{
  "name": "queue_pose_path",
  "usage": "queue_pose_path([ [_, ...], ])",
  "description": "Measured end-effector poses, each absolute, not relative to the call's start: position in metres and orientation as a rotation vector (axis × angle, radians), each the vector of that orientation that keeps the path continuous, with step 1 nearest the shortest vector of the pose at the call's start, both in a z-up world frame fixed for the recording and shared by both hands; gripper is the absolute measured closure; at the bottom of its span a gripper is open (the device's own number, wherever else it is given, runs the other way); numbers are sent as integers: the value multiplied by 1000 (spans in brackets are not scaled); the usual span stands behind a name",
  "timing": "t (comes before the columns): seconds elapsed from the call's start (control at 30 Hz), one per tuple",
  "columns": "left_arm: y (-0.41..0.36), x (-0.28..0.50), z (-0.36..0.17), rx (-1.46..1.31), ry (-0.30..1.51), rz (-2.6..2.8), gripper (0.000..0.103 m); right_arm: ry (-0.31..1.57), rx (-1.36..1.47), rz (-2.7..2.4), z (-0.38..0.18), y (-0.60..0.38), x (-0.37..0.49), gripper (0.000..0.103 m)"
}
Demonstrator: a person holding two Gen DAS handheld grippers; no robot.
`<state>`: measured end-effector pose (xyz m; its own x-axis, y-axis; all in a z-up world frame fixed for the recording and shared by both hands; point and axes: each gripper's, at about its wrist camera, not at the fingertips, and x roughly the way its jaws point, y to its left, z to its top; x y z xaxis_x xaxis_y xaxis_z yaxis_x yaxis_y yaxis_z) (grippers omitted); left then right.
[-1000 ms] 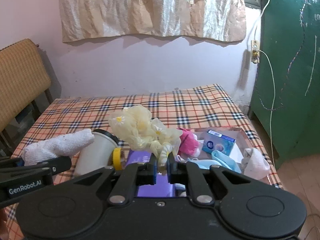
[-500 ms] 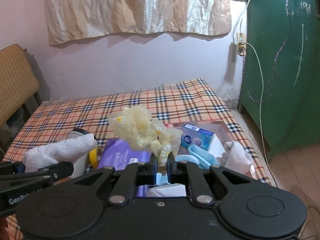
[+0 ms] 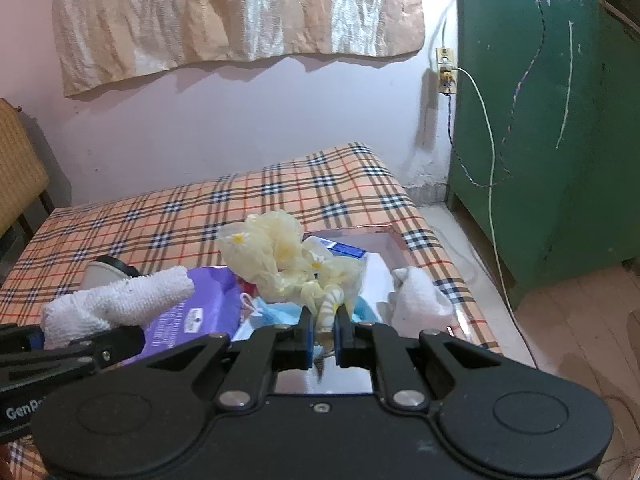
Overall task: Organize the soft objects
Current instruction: 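Carry the white towel and yellow bag in both grippers to the white box, then open both grippers to drop the towel and yellow bag into the box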
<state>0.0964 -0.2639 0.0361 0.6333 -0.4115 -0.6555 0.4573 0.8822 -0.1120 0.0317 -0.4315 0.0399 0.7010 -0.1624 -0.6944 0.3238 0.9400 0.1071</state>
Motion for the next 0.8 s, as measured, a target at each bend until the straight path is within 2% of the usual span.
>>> queue_pose_path([
  [0.37,-296,103,23,73,741,-561,55,782,238,-304,29,-468,34,90],
  [0.47,-304,106,21,57,750,-586,54,787,243,-313,26,-475,37,82],
  [0.53,-310,107,20,60,741,-595,54,781,262,-311,24,-479,36,68],
  [0.57,-313,108,20,54,742,-605,54,780,268,-314,23,-481,36,56],
  [0.6,-315,110,20,40,743,-624,54,774,270,-318,23,-483,35,49],
  [0.73,-326,113,21,49,714,-663,49,751,274,-349,28,-490,33,37],
  [0.8,-329,115,20,42,723,-676,42,743,277,-352,31,-493,32,35],
])
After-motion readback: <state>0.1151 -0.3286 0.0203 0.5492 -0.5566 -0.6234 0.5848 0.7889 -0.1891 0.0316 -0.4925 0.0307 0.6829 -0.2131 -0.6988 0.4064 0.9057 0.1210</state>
